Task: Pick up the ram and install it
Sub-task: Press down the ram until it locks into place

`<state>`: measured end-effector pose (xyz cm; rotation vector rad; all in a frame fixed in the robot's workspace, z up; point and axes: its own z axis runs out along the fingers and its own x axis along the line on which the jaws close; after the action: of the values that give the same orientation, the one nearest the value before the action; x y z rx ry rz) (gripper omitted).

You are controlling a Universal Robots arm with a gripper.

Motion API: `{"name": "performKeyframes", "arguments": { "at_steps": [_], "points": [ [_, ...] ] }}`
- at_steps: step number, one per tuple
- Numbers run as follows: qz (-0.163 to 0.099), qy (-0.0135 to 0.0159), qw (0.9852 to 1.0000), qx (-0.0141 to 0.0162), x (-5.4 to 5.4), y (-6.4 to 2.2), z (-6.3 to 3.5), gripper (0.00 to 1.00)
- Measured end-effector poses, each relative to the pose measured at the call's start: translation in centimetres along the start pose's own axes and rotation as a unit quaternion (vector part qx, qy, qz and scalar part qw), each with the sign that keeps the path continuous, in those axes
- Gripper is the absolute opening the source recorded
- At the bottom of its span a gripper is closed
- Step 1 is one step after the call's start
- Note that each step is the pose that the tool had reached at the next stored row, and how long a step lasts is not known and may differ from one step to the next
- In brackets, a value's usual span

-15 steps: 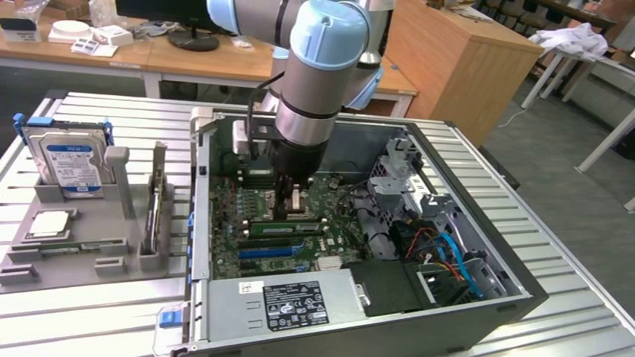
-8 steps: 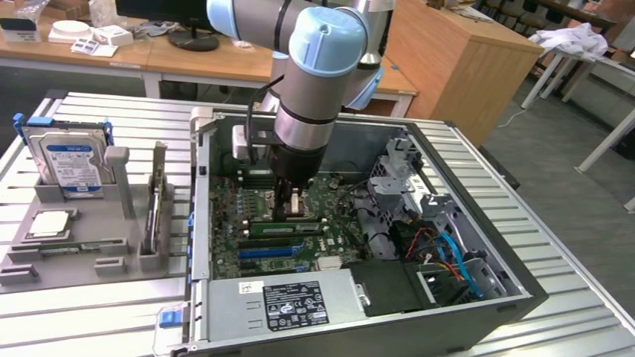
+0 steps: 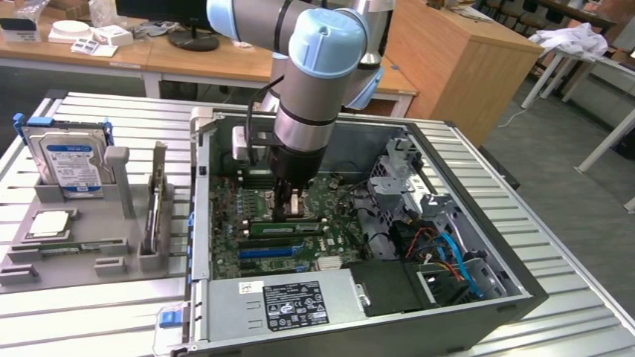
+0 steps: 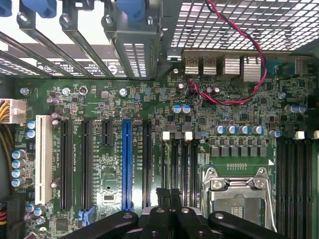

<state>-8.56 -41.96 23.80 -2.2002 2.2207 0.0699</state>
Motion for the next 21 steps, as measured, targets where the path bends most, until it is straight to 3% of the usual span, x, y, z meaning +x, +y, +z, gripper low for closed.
{"name": "performKeyframes", "arguments": {
  "at_steps": [21],
  "points": [
    [0.0,0.0,1.0,0.0,0.02,-0.01,0.37,0.11]
  ]
}}
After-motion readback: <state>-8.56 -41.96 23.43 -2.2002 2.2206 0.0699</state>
